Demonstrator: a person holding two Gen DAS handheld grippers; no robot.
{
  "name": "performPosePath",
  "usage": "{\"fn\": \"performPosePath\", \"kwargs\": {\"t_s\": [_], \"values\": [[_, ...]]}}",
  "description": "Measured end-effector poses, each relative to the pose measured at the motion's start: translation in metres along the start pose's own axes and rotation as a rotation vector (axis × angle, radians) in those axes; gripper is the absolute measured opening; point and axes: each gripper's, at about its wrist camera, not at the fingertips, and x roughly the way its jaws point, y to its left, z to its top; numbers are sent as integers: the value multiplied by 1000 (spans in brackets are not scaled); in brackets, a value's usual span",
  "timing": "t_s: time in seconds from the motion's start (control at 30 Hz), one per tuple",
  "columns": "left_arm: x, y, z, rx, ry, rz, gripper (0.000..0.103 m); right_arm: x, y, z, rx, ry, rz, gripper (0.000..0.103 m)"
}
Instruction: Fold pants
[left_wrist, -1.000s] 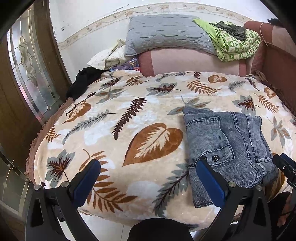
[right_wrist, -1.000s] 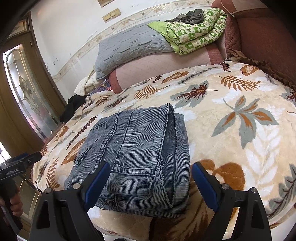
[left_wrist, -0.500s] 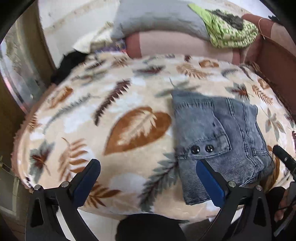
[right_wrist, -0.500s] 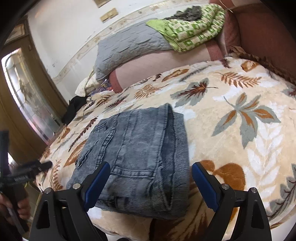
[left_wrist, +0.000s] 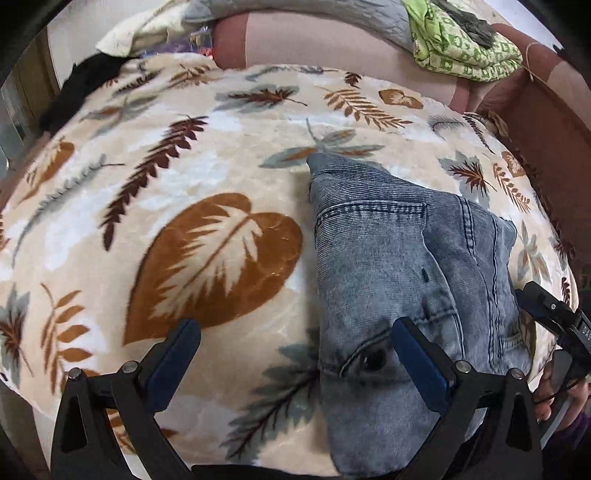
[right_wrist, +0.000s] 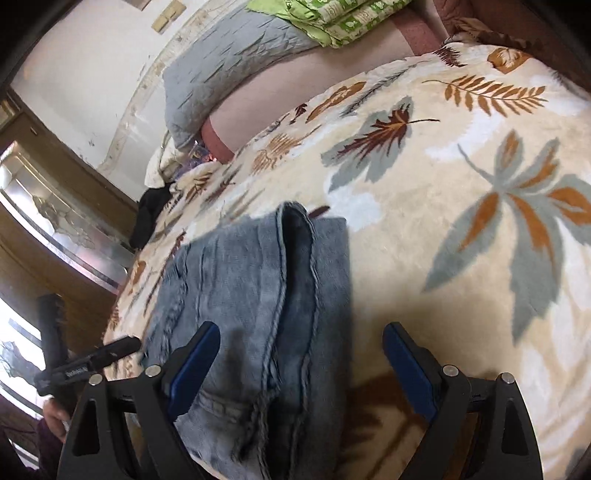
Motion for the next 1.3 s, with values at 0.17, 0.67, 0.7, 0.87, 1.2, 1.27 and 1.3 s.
{"fn": "performPosePath", "kwargs": {"t_s": [0.17,0.67,0.7,0.87,1.2,1.27,1.3], "values": [[14,-14,6,23,21,-93,103,10,6,3,-18,22,17,93],[18,-36,12,97,-44,-39,103,25,18,6,-16,73,58,93],[20,-37,12,98,-44,-43,103,26,19,6,-21,77,56,93],[31,-26,15,24,-10,-125,101,32,30,4,-81,94,-3,92],[21,-39,17,67,-40,-140,43,21,56,-4,-158,57,-60,32],[15,-41,19,79,-47,-145,37,16,67,-3,-184,33,-63,32],[14,-41,20,82,-48,-144,36,14,71,-2,-191,27,-60,31]]}}
